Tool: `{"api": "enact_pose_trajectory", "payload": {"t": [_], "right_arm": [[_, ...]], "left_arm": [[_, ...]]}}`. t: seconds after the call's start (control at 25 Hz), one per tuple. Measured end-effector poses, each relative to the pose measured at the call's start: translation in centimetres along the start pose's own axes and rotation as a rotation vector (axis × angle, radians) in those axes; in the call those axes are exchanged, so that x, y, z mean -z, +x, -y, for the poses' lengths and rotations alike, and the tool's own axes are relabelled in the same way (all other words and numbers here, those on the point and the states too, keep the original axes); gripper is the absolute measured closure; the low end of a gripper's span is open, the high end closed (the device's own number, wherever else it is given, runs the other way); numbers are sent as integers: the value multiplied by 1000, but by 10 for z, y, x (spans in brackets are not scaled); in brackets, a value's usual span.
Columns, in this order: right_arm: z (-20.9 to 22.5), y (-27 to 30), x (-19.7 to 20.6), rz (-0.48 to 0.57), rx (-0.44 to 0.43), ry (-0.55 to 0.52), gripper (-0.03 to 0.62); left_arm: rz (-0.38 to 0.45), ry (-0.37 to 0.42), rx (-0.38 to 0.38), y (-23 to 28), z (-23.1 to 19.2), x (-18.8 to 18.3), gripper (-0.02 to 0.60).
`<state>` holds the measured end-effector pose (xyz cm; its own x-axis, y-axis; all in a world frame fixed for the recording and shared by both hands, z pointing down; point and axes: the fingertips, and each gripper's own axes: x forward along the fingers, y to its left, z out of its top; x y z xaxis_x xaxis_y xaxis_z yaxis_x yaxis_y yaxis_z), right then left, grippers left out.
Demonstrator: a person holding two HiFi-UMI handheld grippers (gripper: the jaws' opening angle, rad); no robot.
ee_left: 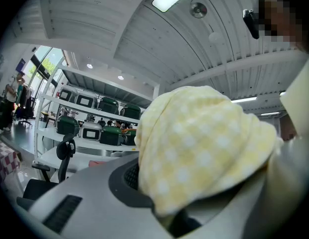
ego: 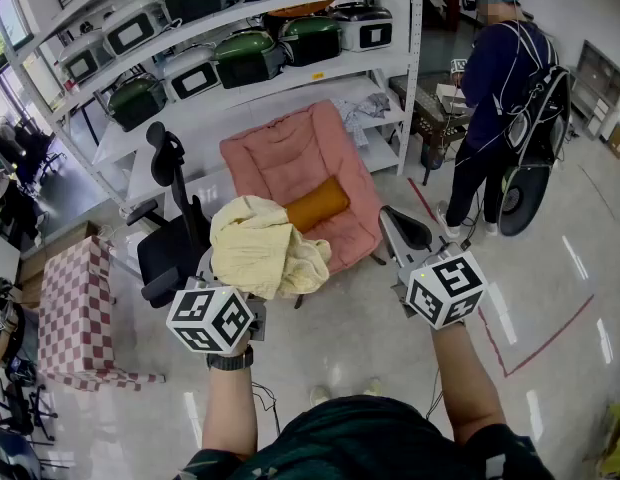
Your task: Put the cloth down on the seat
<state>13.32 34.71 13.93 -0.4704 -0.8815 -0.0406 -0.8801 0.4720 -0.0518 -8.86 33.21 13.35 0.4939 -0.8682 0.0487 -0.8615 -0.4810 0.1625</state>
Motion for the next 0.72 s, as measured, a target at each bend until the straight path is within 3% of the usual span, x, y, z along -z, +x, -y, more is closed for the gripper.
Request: {"api": "enact_pose_trajectory", "payload": {"t": [0.72], "right_arm": [[11, -12, 1, 12, -33, 33, 589]], "left_arm": [[-7, 10, -20, -2, 17, 5, 509]]}}
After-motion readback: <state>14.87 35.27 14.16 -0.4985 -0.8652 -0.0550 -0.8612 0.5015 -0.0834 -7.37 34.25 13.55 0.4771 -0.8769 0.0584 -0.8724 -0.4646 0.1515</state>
